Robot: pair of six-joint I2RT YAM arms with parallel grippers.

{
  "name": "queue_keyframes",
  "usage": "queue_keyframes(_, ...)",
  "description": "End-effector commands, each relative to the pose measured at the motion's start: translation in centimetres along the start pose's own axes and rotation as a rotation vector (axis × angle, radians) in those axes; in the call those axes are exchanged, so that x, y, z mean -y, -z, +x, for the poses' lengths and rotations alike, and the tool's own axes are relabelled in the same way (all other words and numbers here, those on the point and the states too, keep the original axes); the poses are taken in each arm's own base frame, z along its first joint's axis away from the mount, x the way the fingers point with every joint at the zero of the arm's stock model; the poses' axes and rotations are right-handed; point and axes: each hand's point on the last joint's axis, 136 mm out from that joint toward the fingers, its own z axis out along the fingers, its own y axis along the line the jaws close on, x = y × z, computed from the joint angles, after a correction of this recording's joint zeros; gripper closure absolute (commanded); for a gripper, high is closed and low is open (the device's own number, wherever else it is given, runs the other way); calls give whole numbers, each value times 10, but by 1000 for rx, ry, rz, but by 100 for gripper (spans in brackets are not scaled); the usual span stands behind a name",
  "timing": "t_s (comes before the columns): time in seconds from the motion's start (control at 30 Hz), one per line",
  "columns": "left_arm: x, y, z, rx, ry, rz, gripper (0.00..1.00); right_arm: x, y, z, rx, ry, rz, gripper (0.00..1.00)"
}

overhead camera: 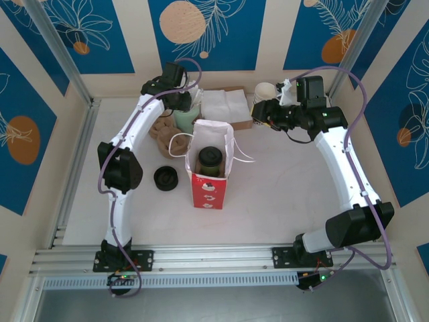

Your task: Pack the takeout coffee

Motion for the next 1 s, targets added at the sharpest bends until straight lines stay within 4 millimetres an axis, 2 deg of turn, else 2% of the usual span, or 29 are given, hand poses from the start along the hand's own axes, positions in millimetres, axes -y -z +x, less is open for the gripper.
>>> queue_keyframes(0.0,-9,14,-7,12,2,-15,76,4,-5,5,-23,3,-2,56)
queue_keyframes(0.27,-5,32,-8,30,-2,-3,91,6,-10,10,-42,-10,-5,56)
queue_keyframes(0.4,-4,43,-13,52,-4,-1,91,5,-11,12,-50,-5,-6,56)
queue_keyframes(0.6,-4,70,-29,113,-16,-10,92,5,-11,14,-48,1,-7,56)
queue_keyframes(0.7,-6,90,-40,152,-24,-15,92,4,-10,14,-46,4,-10,56)
queue_keyframes(0.8,-7,120,-50,202,-33,-16,93,2,-8,13,-37,9,-16,56)
queue_keyframes(0.97,5,183,-59,268,-62,66,93,-1,-8,8,-17,23,-22,57)
